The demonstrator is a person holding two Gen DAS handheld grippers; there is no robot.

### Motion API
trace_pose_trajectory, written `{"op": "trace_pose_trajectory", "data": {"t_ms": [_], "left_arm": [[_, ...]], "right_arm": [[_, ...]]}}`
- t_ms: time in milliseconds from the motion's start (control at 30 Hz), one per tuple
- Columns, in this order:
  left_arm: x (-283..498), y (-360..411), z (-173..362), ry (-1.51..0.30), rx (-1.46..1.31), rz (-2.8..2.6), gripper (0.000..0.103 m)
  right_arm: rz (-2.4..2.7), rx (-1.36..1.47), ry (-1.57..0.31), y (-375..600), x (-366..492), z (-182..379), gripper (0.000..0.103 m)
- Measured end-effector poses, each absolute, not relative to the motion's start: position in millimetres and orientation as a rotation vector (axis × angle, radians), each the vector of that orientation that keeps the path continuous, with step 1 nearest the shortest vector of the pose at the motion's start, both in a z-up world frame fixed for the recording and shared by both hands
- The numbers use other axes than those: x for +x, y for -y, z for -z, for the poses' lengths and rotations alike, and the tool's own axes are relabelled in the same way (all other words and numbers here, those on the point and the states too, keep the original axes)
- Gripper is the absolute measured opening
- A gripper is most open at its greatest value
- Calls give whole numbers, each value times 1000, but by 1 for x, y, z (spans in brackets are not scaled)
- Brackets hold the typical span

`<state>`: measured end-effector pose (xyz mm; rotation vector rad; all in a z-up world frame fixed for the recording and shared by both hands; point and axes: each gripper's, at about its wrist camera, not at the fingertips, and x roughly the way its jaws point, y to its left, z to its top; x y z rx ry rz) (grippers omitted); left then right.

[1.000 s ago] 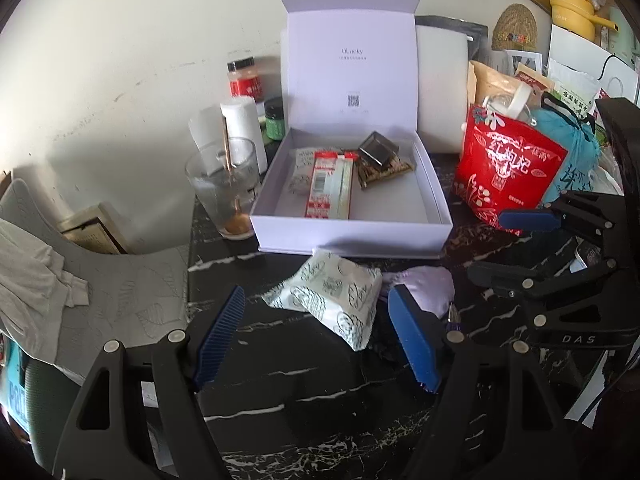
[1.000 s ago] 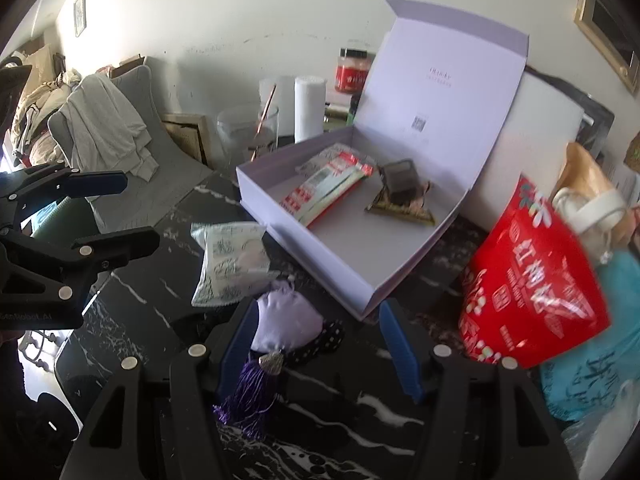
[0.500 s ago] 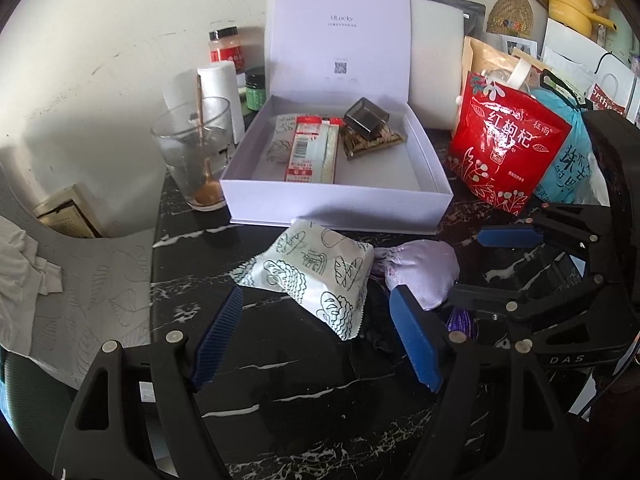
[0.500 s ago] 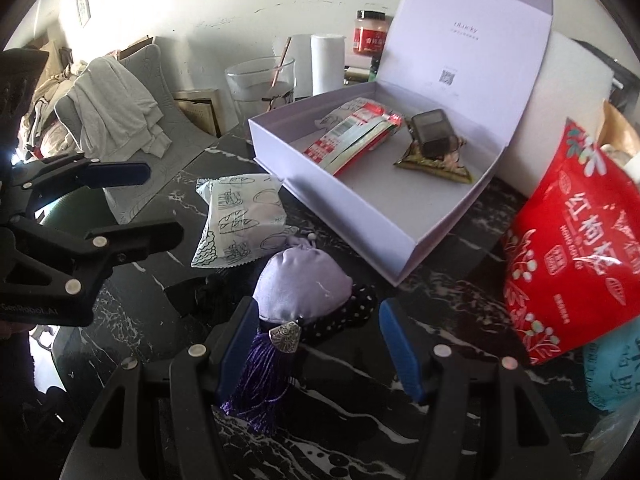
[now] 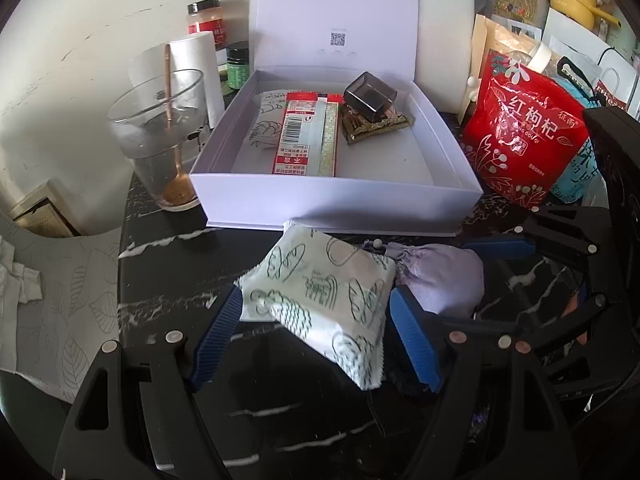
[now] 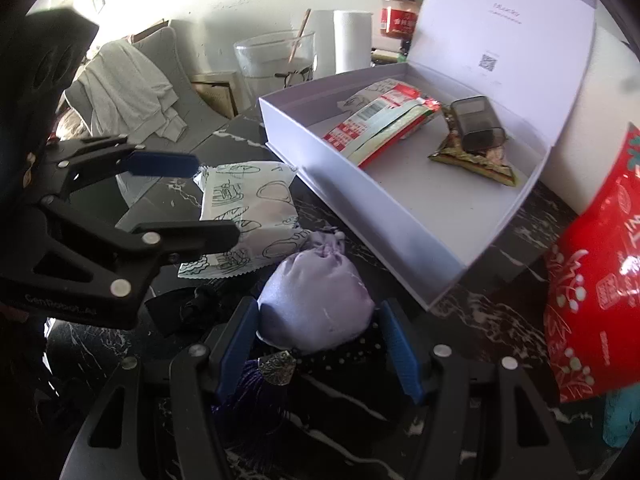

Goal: Organize objects
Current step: 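Grasp the white tissue pack with left tool while right tool grasps the lavender pouch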

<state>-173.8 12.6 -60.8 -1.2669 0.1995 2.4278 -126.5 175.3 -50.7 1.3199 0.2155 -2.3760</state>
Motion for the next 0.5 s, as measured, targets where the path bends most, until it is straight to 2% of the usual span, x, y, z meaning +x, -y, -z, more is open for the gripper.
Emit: {"op": "trace_pose_trajectory", "data": {"t_ms": [133, 300, 467, 500], "left_arm": [[-185, -16, 66, -226, -1259, -2414, 82], [-191, -19, 72, -239, -1253, -2379, 84], [-192, -23, 77, -256, -1248, -2371, 84], [-192, -22, 77, -249, -1243, -2361, 77]], "right_arm": [[2363, 1317, -211, -173, -134, 55, 64], [2349, 1307, -197, -172, -139, 58, 64], [2351, 1291, -198, -170, -140, 60, 49], [2352, 1288, -202, -170, -139, 60, 48]]}}
